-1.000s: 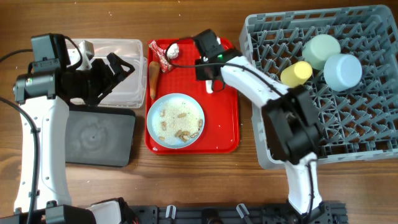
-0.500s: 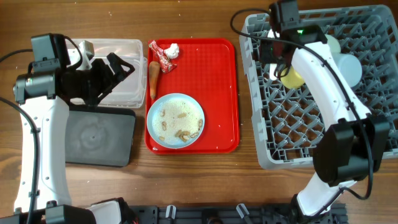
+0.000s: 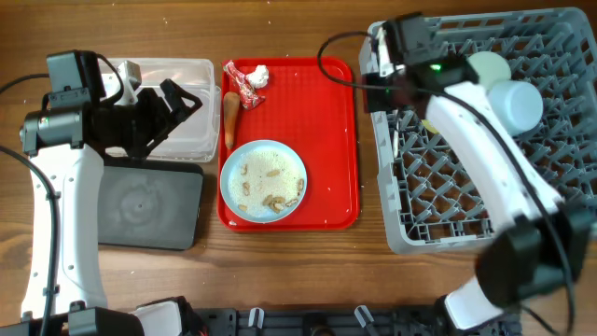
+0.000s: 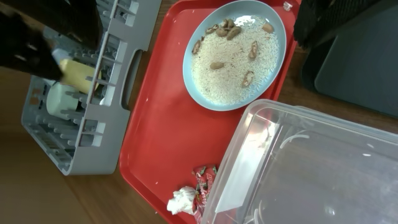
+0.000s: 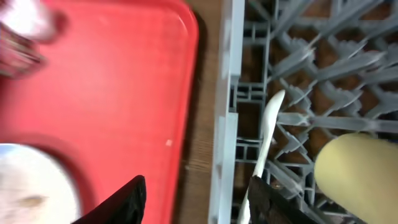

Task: Sort waste into correct bins and load items into the dishwasher rack
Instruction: 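Place the white spoon upright in the rack and retract the right arm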

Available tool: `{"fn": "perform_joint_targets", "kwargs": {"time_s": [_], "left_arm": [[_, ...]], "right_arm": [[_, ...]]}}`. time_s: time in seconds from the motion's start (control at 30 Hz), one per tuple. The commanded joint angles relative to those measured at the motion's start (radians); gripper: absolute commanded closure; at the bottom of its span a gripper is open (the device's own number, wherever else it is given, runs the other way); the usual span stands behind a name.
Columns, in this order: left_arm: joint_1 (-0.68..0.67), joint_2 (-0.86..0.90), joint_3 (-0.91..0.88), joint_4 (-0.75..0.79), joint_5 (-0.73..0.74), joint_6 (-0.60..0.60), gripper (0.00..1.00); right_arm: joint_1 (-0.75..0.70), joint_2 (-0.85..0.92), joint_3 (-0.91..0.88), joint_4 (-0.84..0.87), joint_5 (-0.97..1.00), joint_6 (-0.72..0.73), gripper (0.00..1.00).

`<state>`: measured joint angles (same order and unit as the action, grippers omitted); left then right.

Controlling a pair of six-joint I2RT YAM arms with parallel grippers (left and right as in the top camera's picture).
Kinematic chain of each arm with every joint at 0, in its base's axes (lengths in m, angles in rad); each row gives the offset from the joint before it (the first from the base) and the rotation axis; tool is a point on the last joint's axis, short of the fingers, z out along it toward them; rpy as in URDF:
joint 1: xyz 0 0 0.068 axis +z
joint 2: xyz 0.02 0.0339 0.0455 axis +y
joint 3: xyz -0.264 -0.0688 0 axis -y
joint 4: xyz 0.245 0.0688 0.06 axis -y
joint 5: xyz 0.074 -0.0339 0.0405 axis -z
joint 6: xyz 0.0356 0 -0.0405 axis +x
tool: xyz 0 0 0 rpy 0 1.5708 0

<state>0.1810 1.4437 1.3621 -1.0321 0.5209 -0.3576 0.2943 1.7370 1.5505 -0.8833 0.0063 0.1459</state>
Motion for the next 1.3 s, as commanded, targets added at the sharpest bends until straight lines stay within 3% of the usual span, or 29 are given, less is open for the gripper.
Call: {"fn": "perform_joint_targets", "kwargs": {"time_s": [0.0, 0.13, 0.27, 0.3, 0.33, 0.43, 0.6, 0.7, 0.8, 0.9, 1.17, 1.27], "left_arm": [[0.004, -0.003, 0.000, 0.003, 0.001, 0.002, 0.00], [0.004, -0.003, 0.000, 0.003, 0.001, 0.002, 0.00], [0.004, -0.003, 0.000, 0.003, 0.001, 0.002, 0.00], [0.004, -0.003, 0.000, 0.003, 0.001, 0.002, 0.00], [0.004, -0.003, 0.000, 0.003, 0.001, 0.002, 0.00], [0.004, -0.003, 0.000, 0.003, 0.001, 0.002, 0.00], [0.004, -0.003, 0.000, 0.003, 0.001, 0.002, 0.00], [0.004, -0.003, 0.000, 0.003, 0.001, 0.002, 0.00], [0.004, -0.003, 0.000, 0.003, 0.001, 0.002, 0.00], [0.004, -0.003, 0.000, 0.003, 0.001, 0.002, 0.00], [0.004, -0.003, 0.000, 0.003, 0.001, 0.002, 0.00], [0.004, -0.003, 0.000, 0.003, 0.001, 0.002, 0.00]], "right_arm": [[0.006, -0.160, 0.004, 0.013, -0.053, 0.045, 0.45], [0.006, -0.315, 0.004, -0.027, -0.060, 0.010, 0.46], [0.006, -0.489, 0.004, -0.130, -0.054, -0.005, 0.38], [0.006, -0.526, 0.004, -0.154, -0.071, -0.004, 0.33], [0.006, -0.556, 0.004, -0.170, -0.106, -0.004, 0.00], [0.006, -0.637, 0.004, -0.180, -0.224, -0.004, 0.00], [0.006, -0.694, 0.004, -0.193, -0.233, -0.005, 0.00], [0.006, -0.694, 0.001, -0.287, -0.153, -0.070, 0.00], [0.006, -0.716, -0.050, -0.235, -0.114, -0.213, 0.00], [-0.006, -0.818, -0.210, -0.013, -0.117, -0.360, 0.00], [-0.054, -1.240, -0.984, 0.542, -0.118, -0.381, 0.00], [-0.054, -1.437, -1.252, 0.673, -0.119, -0.378, 0.00]]}}
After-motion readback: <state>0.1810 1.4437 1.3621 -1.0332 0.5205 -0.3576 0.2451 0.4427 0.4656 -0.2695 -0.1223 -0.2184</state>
